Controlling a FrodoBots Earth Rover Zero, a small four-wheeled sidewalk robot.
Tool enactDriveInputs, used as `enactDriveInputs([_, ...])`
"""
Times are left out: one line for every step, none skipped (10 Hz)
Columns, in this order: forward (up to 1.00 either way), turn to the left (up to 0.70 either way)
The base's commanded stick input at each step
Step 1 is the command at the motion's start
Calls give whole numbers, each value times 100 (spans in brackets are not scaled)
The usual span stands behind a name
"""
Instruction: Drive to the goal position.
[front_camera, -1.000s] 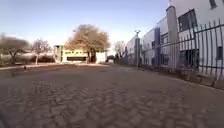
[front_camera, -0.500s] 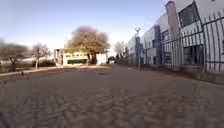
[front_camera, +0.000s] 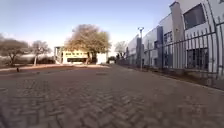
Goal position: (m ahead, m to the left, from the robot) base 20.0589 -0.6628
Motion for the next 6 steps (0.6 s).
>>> enactDriveInputs([100, 0])
enactDriveInputs([100, 0])
enactDriveInputs([100, 0])
enactDriveInputs([100, 0])
enactDriveInputs([100, 0])
enactDriveInputs([100, 0])
